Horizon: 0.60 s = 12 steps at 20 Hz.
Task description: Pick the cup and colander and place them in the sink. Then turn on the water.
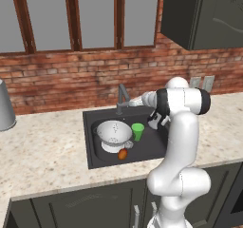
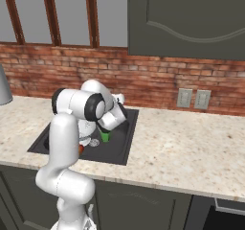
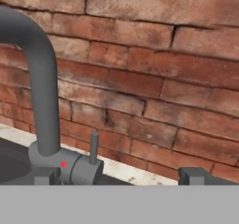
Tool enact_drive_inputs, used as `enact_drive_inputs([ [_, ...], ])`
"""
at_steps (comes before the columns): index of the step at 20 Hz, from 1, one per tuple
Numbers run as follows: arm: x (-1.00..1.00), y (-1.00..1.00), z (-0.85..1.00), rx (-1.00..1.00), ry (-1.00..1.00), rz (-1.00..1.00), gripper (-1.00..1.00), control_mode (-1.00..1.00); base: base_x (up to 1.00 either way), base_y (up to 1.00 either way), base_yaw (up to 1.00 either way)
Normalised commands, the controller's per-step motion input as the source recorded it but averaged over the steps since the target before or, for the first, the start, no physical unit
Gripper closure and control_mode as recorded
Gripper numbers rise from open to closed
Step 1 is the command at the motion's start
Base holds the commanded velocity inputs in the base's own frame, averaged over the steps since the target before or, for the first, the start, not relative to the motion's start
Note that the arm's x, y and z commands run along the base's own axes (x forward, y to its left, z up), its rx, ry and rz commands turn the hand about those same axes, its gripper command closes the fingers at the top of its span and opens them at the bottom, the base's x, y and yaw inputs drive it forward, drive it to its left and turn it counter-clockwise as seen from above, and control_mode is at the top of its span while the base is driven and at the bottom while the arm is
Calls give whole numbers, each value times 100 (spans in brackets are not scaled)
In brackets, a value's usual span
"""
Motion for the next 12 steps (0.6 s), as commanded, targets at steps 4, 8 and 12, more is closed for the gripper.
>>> enact_drive_inputs([
  [4, 0, 0, -6, 1, -1, 5, -100, -100, 0, 0, 0],
  [8, 1, 0, -9, 0, -1, 5, -100, -100, 0, 0, 0],
  [12, 1, 0, -11, 1, -2, 4, -100, -100, 0, 0, 0],
])
